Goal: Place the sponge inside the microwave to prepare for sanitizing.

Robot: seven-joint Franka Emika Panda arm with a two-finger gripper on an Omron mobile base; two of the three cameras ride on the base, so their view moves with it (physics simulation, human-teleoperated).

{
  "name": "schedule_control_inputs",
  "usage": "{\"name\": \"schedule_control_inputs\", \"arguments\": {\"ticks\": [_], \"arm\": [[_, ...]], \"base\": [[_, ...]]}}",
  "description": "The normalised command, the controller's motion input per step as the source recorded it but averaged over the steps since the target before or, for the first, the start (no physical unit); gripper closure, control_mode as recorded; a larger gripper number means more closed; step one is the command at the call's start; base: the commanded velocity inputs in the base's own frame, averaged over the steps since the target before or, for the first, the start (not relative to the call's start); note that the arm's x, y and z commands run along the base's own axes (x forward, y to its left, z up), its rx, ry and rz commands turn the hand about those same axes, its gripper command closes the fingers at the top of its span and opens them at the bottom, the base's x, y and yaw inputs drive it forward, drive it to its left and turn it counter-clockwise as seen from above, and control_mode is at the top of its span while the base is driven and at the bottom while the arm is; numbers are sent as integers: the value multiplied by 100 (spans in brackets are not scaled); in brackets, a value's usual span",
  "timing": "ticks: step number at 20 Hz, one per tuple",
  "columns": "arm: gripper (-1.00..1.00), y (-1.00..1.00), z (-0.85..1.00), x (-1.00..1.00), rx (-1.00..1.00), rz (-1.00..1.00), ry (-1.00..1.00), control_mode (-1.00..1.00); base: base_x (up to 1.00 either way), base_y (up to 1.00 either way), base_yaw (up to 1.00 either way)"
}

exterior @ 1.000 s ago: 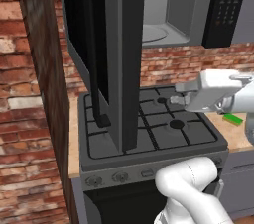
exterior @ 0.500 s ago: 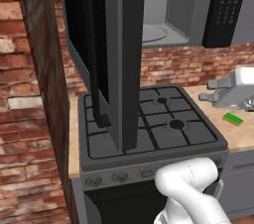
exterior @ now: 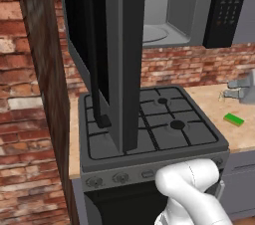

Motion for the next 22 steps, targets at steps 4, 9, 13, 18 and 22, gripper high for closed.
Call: {"name": "schedule_control_inputs", "arguments": {"ticks": [4, 9, 13, 18, 22], "arm": [[-100, -54, -4, 11, -27, -8, 0, -100], [-100, -56, -8, 16, -24, -4, 0, -100], [-100, -55, -19, 13, -21, 0, 0, -100], [-100, -49, -32, 6, -24, 0, 0, -100], [-100, -47, -34, 22, -21, -6, 0, -100]], "base": [[0, 0, 0], [0, 0, 0], [0, 0, 0], [0, 0, 0], [0, 0, 0]]}}
